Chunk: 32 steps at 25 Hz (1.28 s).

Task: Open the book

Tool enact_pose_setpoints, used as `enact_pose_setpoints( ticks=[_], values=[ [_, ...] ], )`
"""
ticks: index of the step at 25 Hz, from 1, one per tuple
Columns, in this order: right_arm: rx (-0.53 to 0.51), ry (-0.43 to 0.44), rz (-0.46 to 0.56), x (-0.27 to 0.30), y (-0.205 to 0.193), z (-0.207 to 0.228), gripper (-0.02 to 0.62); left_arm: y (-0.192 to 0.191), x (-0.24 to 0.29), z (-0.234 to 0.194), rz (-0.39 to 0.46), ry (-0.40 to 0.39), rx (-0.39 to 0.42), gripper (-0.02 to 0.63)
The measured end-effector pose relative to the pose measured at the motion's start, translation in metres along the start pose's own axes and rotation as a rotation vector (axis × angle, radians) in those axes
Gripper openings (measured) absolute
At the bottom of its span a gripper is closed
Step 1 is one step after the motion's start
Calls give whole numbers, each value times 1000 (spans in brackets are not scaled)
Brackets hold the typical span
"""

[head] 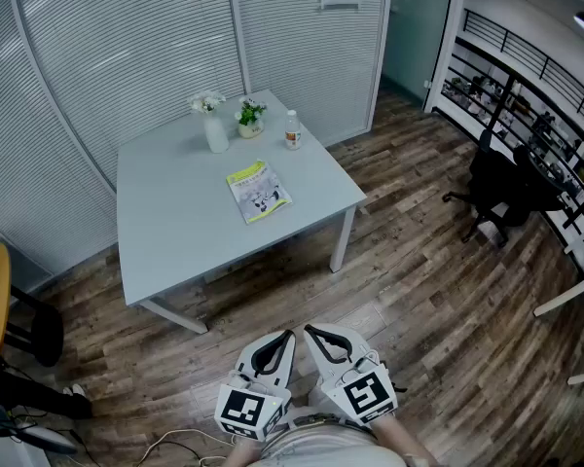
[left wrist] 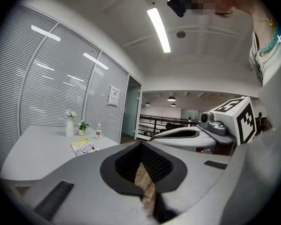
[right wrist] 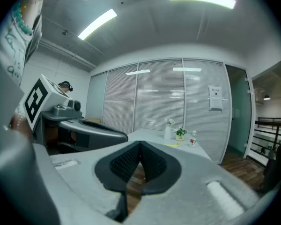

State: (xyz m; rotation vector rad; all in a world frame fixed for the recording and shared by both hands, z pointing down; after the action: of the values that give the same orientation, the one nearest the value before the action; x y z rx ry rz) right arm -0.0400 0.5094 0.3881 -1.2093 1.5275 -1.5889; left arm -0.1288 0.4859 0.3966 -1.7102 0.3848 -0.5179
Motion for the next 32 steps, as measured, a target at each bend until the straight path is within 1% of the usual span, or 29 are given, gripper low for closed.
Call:
enact_pose_setpoints(
  ticks=[4, 12, 16, 20, 25, 32],
  values=[
    [33, 4, 34, -5, -5, 11, 2, -1, 9, 6, 2, 3, 14, -2],
    [16, 44, 27, -12, -14, 34, 2, -6, 35, 16, -4, 15, -15, -2],
    [13, 59, 23, -14, -19, 47, 2, -8, 44, 21, -8, 54, 21, -2],
    [15, 65, 22, -9, -20, 58, 2, -6, 52, 19, -10, 57, 13, -2],
    [12, 59, 20, 14, -18, 70, 2, -4, 68, -2, -8, 63, 12, -2],
    [4, 30, 8, 69, -11, 94, 2, 10, 106, -56, 2, 26, -2, -2]
  ],
)
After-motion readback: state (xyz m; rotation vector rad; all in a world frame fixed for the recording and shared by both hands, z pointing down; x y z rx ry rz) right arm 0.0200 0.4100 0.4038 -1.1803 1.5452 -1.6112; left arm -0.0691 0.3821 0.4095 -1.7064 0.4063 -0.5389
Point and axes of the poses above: the fingertips, and each gripper's own axes: x forward along the fingers, z to its right, y out of its top, the point moved 6 cm from there along -x, backward along the fingers
